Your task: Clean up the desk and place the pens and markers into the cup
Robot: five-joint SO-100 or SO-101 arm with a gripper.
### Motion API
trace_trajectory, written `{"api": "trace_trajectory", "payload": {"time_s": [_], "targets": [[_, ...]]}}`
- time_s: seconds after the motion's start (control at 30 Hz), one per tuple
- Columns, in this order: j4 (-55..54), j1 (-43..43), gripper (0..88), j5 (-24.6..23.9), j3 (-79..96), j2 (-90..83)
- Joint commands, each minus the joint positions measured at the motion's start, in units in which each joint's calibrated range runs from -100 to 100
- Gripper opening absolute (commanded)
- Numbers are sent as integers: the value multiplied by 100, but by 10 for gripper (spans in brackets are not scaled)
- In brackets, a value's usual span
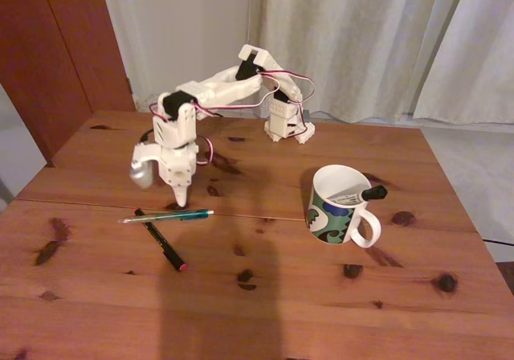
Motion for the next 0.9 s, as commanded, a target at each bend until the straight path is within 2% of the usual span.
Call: {"api": "trace_trajectory", "payload": {"time_s": [0.0, 0.33, 0.87], "targets": [[-36, -97, 129, 59, -661, -81], [-53, -371, 129, 86, -850, -31], [-362, -371, 130, 327, -1941, 1086]]}}
